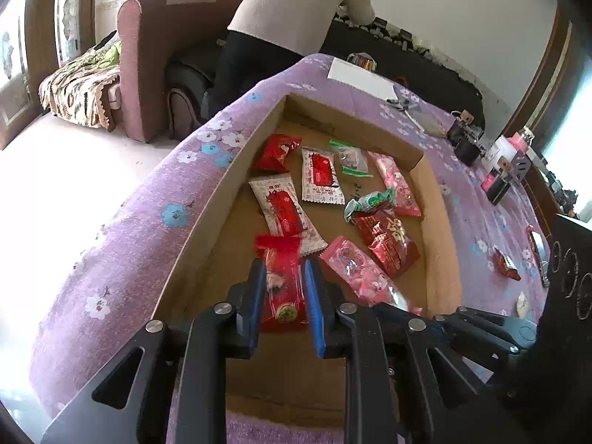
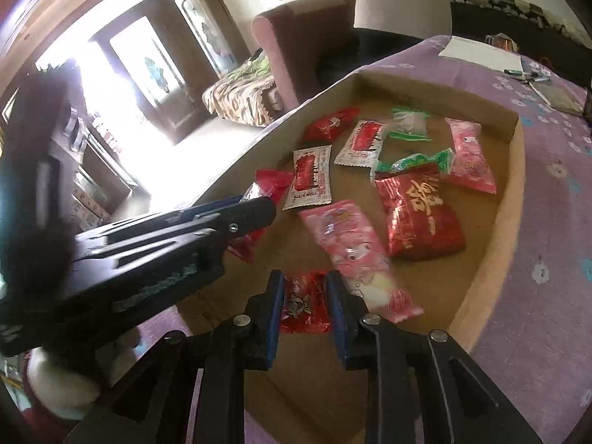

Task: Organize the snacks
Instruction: 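Carry both red snacks into the box and open both tools, then move both open tools back toward the remaining snacks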

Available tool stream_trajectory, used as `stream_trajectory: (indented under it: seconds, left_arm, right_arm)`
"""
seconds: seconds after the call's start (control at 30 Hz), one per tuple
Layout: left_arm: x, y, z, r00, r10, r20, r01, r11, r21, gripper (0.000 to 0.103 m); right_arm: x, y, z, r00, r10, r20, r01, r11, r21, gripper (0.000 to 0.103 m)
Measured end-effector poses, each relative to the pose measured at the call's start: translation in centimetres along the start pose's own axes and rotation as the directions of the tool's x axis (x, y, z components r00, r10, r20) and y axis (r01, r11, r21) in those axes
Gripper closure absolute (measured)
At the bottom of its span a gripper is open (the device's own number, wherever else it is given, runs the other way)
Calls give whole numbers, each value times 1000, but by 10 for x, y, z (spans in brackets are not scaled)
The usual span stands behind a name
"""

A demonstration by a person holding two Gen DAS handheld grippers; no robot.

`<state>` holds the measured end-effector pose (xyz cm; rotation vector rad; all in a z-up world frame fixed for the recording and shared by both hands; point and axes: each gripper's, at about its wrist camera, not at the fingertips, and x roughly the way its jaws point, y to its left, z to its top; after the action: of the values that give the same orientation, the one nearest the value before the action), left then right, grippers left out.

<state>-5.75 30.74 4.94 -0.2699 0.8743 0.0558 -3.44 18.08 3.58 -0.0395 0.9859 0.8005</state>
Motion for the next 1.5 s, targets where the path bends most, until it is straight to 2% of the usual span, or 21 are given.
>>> stream_trajectory:
  seconds: [0.13,0.3,0.43,0.47,0.57,0.7,0.87,0.97,1.07,1.1,1.13,1.17,1.2,1.37,1.5]
  left_arm:
    - [-18,-2,-3,999,7,41,-7,1000,4,84]
    - [-47,-12,-12,996,5,94,-5,1000,1,84]
    - [-65,-24,-23,991,-6,131,7,1000,-7,57]
    - [-68,-27,-26,990,-11,138,12,1000,-8,54]
    - [-74,-39,-33,989,-20,147,20,1000,3,54]
    - [-80,-57,-40,981,39,188,-42,999,13,54]
    - [-80,-72,-44,976,68,205,-80,995,51,54]
    - [-80,-76,-46,978,74,196,-85,995,47,54]
    - [-83,-80,-48,975,75,207,-88,995,52,54]
    - [-84,-82,-49,974,79,212,-93,994,58,54]
    - [-84,-83,-50,974,82,213,-97,993,61,54]
    - [-83,-83,-52,974,77,211,-92,994,63,54]
    - [-82,-82,-53,976,67,207,-82,995,62,54]
    - [-76,-82,-62,987,23,157,-32,998,51,54]
    - [-72,-90,-69,990,-6,137,-4,997,76,54]
  right_arm:
    - [-16,4,-4,999,-16,43,17,1000,-25,76]
    - [-55,-9,-12,993,-28,114,29,1000,-7,74]
    - [-91,-25,-30,985,-49,165,45,999,26,70]
    - [-97,-30,-32,984,-52,172,46,998,37,69]
    - [-114,-46,-45,979,-74,188,62,996,70,68]
    - [-123,-64,-60,976,-105,189,84,990,117,68]
    - [-127,-82,-65,974,-129,186,101,982,157,68]
    - [-145,-91,-44,958,-164,234,125,976,176,68]
    - [-178,-101,-17,925,-223,309,168,966,194,67]
    - [-193,-104,-12,910,-230,344,166,964,206,64]
    - [-200,-107,-14,902,-232,364,162,964,213,52]
    - [-205,-109,-17,895,-237,379,161,962,221,40]
    - [-209,-113,-24,888,-244,390,163,959,231,37]
    - [-213,-147,-69,880,-331,340,230,925,303,37]
    - [-232,-202,-104,867,-415,277,276,862,425,37]
